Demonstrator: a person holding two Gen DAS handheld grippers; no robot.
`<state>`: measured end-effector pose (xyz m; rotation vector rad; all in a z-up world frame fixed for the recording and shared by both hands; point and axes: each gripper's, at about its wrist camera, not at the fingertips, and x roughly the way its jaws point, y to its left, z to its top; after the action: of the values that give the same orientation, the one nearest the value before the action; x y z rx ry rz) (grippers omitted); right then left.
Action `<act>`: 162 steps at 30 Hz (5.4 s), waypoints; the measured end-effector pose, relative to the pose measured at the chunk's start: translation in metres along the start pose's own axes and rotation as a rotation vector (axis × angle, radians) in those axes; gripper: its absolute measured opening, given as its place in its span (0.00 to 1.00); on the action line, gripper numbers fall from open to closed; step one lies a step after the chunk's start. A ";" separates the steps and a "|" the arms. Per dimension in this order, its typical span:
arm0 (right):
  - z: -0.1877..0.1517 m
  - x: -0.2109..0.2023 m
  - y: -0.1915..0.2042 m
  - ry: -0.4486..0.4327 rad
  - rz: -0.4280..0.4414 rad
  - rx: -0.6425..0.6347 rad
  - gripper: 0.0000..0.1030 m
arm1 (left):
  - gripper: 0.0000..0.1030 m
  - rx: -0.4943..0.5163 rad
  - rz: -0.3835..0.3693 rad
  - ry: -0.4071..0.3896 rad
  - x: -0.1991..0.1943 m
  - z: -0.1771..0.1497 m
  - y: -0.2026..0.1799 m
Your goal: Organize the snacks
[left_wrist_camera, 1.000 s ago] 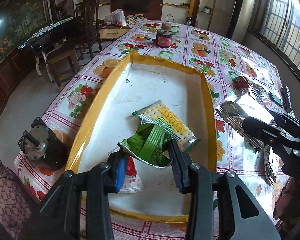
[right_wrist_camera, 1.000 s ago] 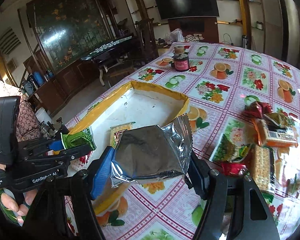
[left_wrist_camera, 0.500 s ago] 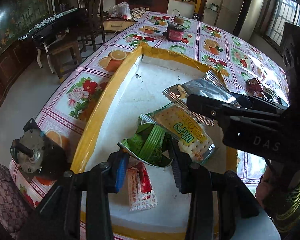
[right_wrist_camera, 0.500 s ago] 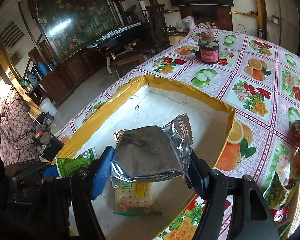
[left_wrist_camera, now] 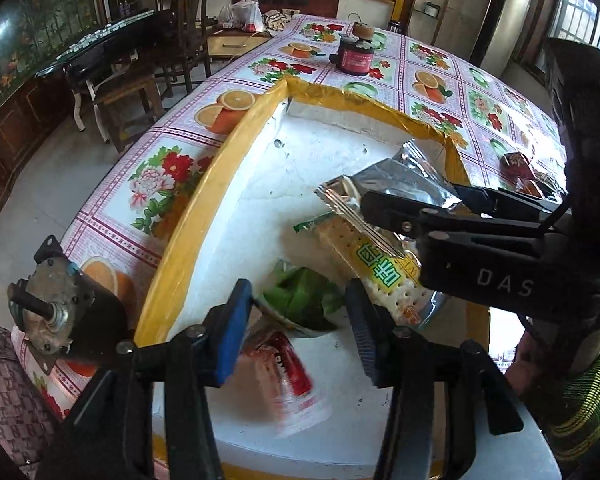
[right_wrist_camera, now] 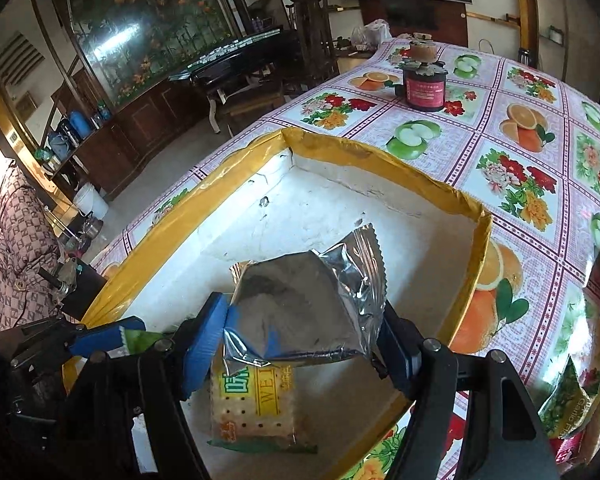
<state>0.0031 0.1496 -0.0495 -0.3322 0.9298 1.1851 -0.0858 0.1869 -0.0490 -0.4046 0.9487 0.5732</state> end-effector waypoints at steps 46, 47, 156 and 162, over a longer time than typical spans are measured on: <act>-0.180 -0.203 -0.116 -0.152 -0.237 0.299 0.77 | 0.76 0.220 -0.124 -0.038 -0.046 -0.029 -0.148; -0.182 -0.202 -0.117 -0.147 -0.232 0.303 0.77 | 0.76 0.230 -0.124 -0.037 -0.046 -0.030 -0.152; -0.099 -0.157 -0.025 -0.145 -0.094 0.053 0.62 | 0.40 0.085 -0.295 -0.059 -0.077 -0.011 -0.044; -0.093 -0.147 -0.020 -0.135 -0.081 0.045 0.62 | 0.40 0.069 -0.284 -0.050 -0.070 -0.009 -0.036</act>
<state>-0.0309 -0.0147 0.0019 -0.2480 0.8171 1.0970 -0.1018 0.1343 0.0084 -0.4518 0.8428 0.2894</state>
